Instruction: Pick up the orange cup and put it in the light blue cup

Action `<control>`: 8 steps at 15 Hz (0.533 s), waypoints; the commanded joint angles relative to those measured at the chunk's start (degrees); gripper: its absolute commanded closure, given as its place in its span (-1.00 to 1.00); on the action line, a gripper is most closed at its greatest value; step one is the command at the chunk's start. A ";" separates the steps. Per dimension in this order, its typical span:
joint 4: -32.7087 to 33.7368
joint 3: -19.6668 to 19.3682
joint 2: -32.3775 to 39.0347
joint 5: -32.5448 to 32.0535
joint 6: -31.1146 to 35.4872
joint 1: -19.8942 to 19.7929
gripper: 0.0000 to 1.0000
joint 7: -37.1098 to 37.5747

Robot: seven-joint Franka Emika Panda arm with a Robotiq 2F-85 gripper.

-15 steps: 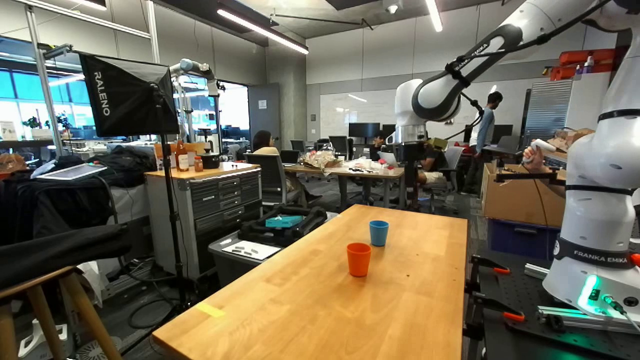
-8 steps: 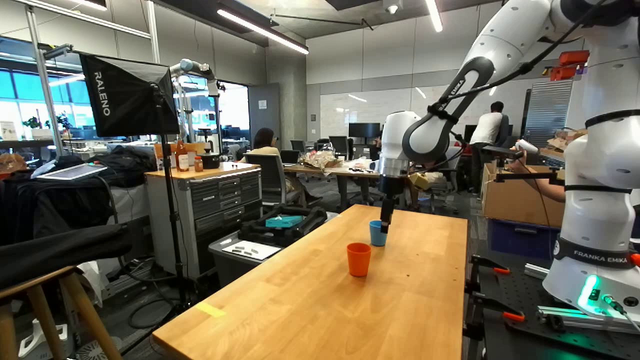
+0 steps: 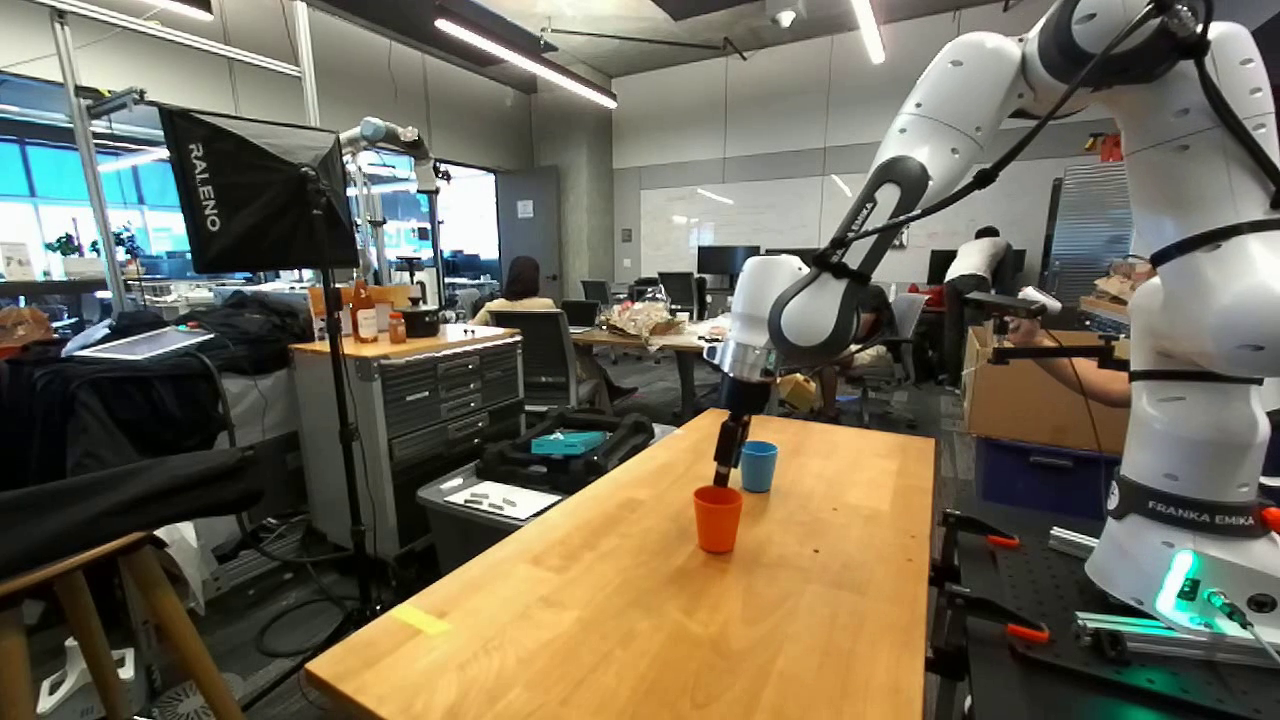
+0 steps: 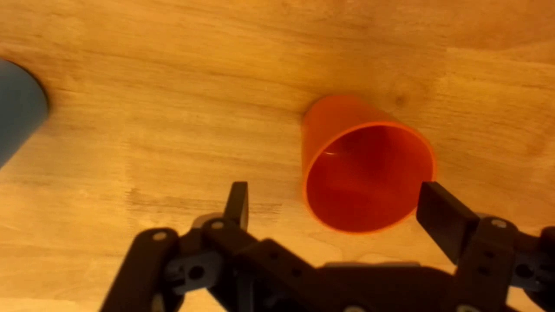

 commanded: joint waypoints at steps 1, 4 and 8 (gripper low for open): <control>3.95 0.08 5.04 -1.25 2.34 -0.97 -1.00 1.63; 4.75 -1.51 7.72 -2.95 3.06 -0.79 -1.00 2.92; 5.60 -3.10 10.00 -5.15 3.96 -0.64 -0.31 3.94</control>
